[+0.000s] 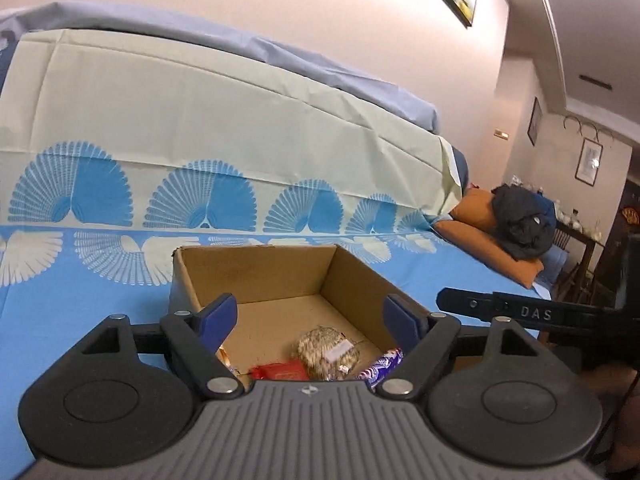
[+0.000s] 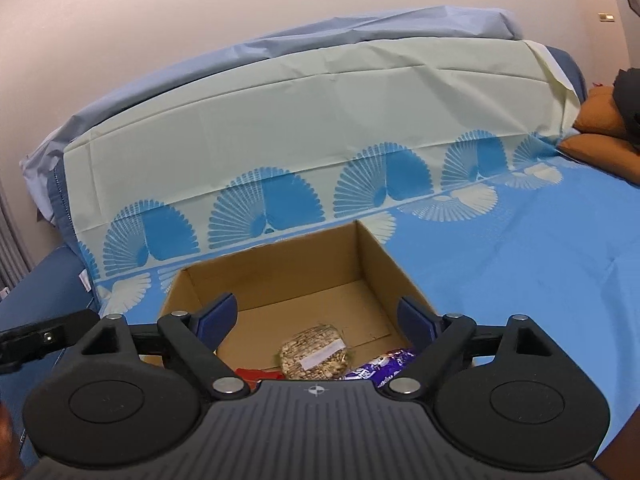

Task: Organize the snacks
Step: 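Open both tools over the box to drop the chocolate bar and biscuit bag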

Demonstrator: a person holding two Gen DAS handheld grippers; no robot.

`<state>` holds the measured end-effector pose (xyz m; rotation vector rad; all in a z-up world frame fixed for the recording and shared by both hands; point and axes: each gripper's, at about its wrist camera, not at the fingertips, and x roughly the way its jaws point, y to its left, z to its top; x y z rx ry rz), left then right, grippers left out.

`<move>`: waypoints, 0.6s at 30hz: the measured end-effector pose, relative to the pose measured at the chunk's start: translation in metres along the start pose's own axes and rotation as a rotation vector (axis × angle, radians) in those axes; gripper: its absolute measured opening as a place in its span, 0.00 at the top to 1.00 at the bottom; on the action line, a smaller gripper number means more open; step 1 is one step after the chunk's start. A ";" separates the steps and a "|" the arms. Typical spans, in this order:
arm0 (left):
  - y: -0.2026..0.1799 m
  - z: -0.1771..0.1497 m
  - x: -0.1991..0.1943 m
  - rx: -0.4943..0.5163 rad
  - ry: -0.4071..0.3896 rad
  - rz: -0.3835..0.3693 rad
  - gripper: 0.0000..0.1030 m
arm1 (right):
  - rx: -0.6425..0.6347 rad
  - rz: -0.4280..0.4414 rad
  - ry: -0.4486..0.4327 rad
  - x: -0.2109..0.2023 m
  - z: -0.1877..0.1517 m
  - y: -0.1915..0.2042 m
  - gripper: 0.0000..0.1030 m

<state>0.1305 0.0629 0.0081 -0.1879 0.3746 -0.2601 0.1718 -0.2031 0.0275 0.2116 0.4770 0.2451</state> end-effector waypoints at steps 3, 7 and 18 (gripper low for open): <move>0.003 -0.002 0.001 -0.002 0.011 0.024 0.18 | -0.009 -0.016 0.009 0.001 -0.002 0.001 0.09; 0.000 -0.004 -0.011 -0.036 0.020 0.062 0.18 | -0.050 -0.018 0.014 -0.001 -0.003 0.007 0.01; -0.048 -0.008 -0.056 -0.139 0.118 0.234 0.01 | -0.145 -0.058 0.081 -0.047 -0.016 0.004 0.01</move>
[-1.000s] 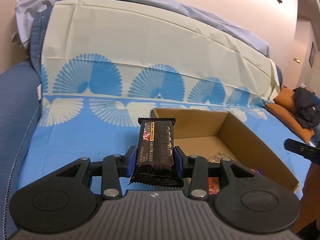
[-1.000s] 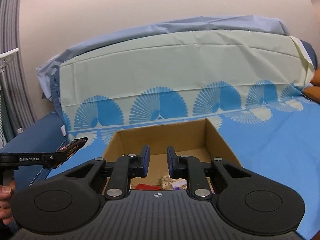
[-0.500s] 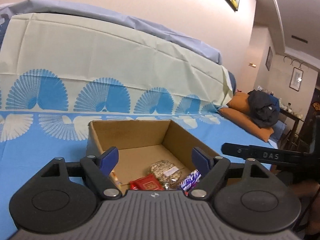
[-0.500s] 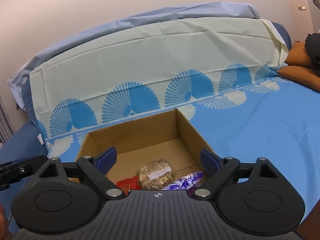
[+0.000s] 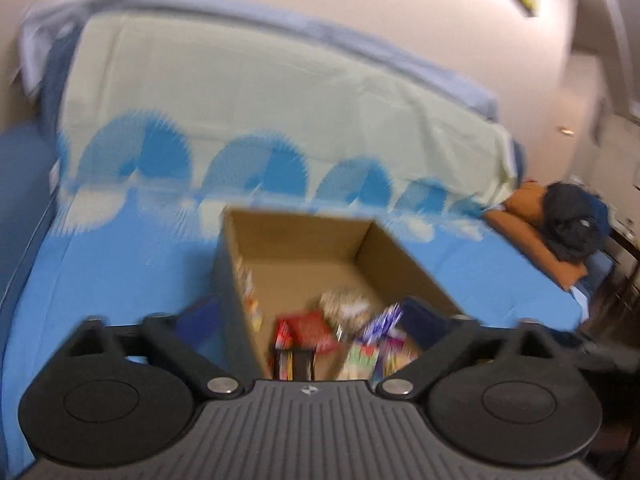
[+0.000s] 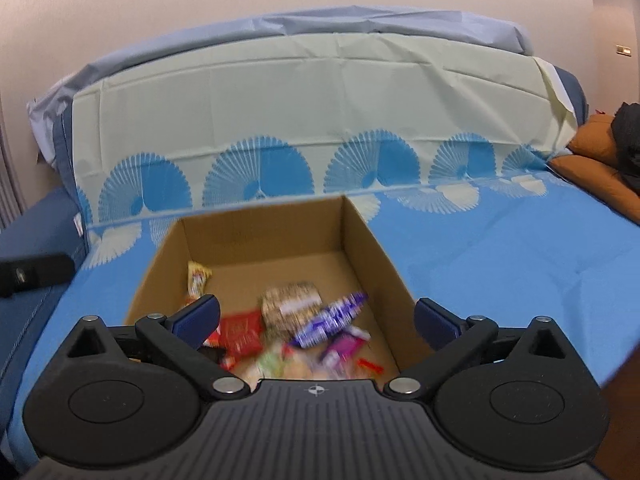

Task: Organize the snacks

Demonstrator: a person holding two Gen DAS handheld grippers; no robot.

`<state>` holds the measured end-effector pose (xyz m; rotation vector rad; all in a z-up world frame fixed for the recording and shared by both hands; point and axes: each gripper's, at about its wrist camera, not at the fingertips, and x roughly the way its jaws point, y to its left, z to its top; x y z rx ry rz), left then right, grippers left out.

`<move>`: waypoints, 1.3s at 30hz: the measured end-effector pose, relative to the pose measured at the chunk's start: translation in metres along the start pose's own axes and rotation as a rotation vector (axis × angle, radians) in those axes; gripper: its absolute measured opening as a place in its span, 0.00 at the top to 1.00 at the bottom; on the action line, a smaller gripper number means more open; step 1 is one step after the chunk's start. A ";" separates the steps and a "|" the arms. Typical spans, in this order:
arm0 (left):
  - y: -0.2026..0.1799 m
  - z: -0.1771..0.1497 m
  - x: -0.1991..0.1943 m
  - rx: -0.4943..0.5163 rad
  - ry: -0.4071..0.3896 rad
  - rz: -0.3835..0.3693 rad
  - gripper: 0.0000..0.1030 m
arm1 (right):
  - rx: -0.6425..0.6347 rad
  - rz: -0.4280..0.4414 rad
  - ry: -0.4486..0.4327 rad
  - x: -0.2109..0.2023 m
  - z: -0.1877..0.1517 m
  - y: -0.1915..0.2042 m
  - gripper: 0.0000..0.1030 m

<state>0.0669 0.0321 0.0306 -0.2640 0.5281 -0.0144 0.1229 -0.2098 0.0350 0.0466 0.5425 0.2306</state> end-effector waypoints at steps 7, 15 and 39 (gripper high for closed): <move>-0.009 -0.049 0.004 -0.060 0.167 0.087 0.01 | -0.021 -0.048 0.062 -0.024 -0.028 -0.004 0.01; -0.011 -0.056 0.019 0.008 0.175 0.109 0.00 | -0.090 -0.055 0.091 -0.008 -0.031 0.007 0.01; -0.030 -0.059 0.041 0.005 0.207 0.089 0.00 | -0.097 -0.044 0.116 0.007 -0.028 0.007 0.01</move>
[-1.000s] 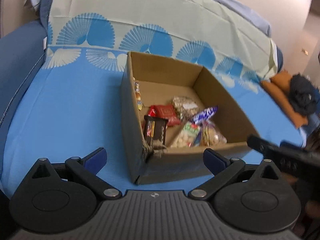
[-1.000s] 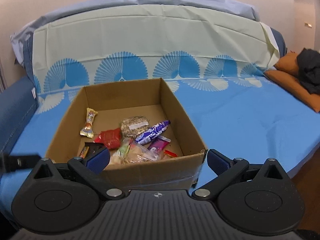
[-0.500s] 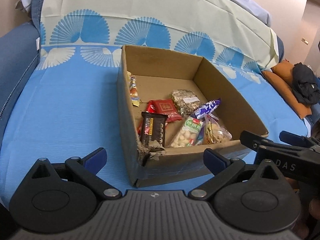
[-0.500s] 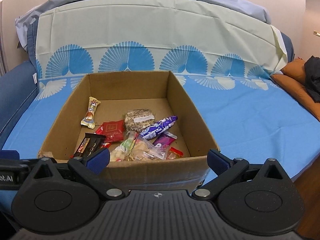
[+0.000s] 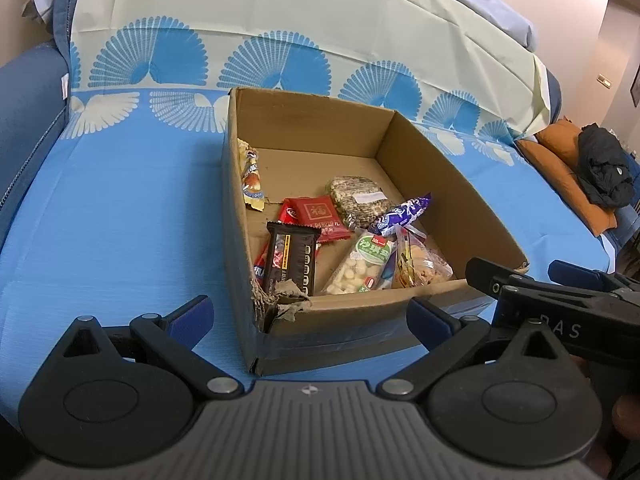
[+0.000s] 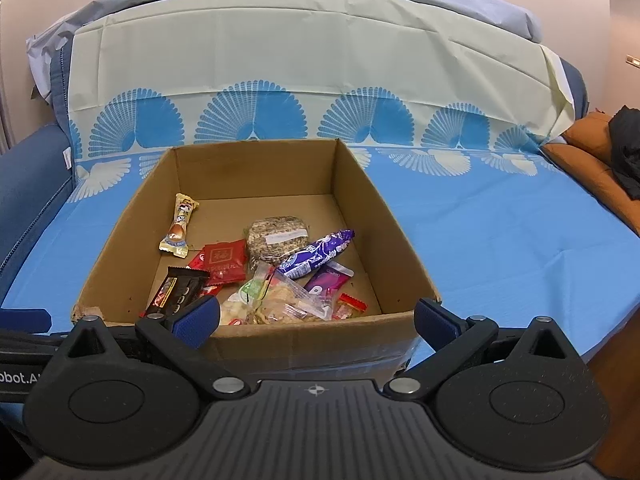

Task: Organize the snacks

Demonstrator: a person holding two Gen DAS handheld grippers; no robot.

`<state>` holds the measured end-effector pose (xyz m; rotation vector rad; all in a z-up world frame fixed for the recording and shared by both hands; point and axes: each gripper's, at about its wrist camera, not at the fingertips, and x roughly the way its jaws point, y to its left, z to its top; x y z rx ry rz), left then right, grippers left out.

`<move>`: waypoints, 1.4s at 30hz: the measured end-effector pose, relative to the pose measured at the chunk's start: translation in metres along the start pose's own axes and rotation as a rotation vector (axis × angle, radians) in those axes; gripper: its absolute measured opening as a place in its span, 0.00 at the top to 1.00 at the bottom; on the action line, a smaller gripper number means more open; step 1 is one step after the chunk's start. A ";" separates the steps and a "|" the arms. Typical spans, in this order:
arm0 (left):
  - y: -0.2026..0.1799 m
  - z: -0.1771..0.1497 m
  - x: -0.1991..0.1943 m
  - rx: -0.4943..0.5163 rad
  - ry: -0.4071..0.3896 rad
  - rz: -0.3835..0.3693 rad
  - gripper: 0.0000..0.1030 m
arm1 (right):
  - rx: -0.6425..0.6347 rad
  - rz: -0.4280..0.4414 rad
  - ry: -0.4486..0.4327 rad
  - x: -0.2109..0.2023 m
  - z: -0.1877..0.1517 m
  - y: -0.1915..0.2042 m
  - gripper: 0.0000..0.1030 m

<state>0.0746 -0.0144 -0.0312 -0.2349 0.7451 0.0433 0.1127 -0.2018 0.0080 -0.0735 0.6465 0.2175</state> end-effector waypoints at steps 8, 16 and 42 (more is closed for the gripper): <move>0.000 0.000 0.000 0.004 0.000 -0.003 0.01 | -0.001 0.000 0.003 0.001 0.000 0.000 0.01; 0.000 0.000 0.001 0.006 -0.001 -0.004 0.01 | -0.002 -0.002 0.007 0.003 0.000 0.000 0.01; 0.001 -0.001 0.004 0.000 0.009 -0.016 0.00 | -0.002 -0.007 0.013 0.006 -0.002 0.002 0.01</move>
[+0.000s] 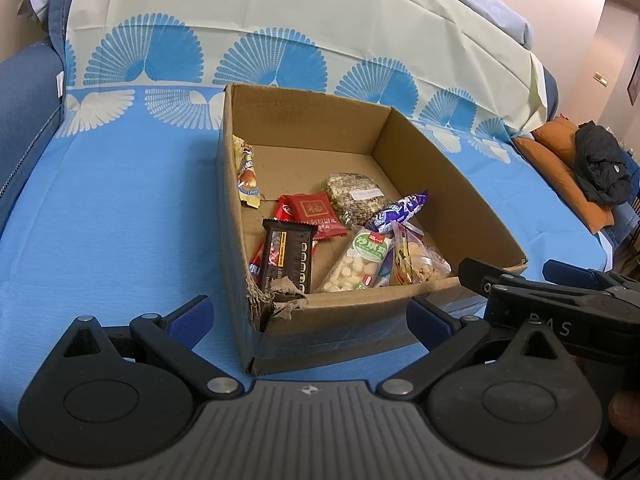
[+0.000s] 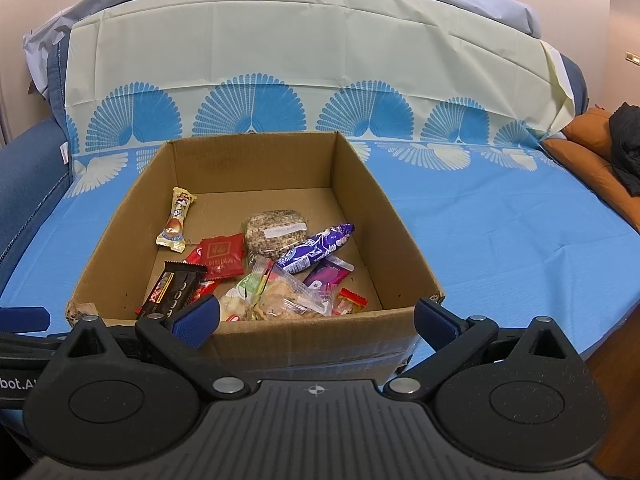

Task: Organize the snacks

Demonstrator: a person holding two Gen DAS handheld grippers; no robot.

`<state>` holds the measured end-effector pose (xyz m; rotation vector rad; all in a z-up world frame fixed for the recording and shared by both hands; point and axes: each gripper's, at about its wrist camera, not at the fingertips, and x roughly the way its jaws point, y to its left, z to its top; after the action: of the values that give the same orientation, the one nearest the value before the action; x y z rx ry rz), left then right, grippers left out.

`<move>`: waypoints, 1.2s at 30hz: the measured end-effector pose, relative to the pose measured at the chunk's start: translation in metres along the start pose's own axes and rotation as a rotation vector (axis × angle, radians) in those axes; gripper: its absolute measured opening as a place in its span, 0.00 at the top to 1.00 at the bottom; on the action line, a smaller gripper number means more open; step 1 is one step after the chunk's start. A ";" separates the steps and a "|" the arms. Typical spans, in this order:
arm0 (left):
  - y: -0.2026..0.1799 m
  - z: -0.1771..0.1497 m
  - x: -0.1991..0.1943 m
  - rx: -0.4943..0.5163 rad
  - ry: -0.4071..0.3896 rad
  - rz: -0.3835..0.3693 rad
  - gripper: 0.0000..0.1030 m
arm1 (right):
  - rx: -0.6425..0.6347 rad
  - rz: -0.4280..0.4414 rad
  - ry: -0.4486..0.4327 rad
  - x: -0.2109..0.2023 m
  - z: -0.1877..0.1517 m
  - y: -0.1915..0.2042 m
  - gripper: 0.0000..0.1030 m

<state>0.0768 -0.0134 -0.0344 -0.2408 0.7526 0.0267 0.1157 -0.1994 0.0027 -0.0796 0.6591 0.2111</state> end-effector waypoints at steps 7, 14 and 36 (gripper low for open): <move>0.000 0.000 0.001 0.000 0.002 -0.001 0.00 | 0.001 0.000 0.002 0.002 0.000 -0.001 0.01; 0.001 0.000 0.001 -0.002 0.004 -0.002 0.00 | 0.002 -0.001 0.005 0.002 0.000 -0.001 0.01; 0.002 0.000 0.007 -0.014 -0.001 -0.015 0.00 | 0.023 -0.013 0.026 0.007 0.002 0.000 0.01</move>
<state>0.0817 -0.0119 -0.0395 -0.2598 0.7502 0.0183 0.1224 -0.1981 -0.0001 -0.0647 0.6863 0.1899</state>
